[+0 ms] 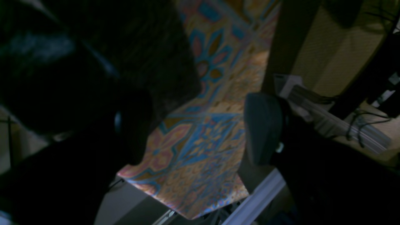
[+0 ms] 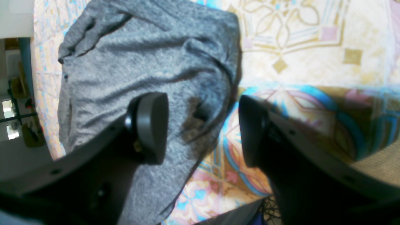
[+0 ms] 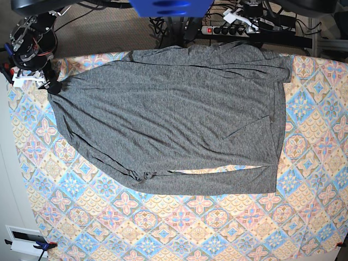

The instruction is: Layout the t-shirt on the table in an organized manner, then fold the t-shirt properly

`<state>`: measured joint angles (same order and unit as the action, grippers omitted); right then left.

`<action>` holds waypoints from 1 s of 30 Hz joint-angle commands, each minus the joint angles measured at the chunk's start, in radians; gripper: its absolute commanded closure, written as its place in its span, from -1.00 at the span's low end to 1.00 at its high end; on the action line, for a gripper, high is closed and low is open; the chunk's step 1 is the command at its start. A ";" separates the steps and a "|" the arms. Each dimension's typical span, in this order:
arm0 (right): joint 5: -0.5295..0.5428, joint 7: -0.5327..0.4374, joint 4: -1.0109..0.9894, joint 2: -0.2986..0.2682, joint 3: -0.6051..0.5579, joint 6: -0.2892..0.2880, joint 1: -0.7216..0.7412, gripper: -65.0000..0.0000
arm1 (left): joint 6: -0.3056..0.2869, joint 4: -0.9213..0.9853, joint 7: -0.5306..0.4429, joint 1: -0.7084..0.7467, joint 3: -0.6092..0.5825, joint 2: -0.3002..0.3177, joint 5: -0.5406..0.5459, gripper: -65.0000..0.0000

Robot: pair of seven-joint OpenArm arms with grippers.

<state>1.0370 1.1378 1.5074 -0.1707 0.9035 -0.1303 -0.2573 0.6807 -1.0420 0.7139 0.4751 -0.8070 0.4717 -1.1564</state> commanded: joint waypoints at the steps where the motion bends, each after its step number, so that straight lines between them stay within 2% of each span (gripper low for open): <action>1: 0.021 -0.009 0.017 -0.010 0.006 -0.009 0.003 -0.06 | 0.017 -0.008 0.010 -0.006 0.002 0.009 -0.006 -0.39; 18: 0.021 -0.009 0.022 0.003 0.006 -0.009 0.000 -0.06 | 0.017 -0.007 0.010 -0.077 0.010 0.015 0.000 -0.38; 23: 0.021 -0.009 0.022 0.004 0.006 -0.009 0.000 -0.06 | 0.017 -0.011 0.010 -0.080 0.013 0.049 0.003 -0.38; 30: 0.022 -0.009 0.019 0.004 0.006 -0.009 0.005 -0.06 | 0.017 -0.011 0.002 -0.086 0.010 0.052 0.082 -0.38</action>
<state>1.0370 1.1347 1.5093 -0.1478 0.9035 -0.1303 -0.2569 0.6735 -1.0424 0.7097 0.3889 -0.8005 0.5106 -1.0622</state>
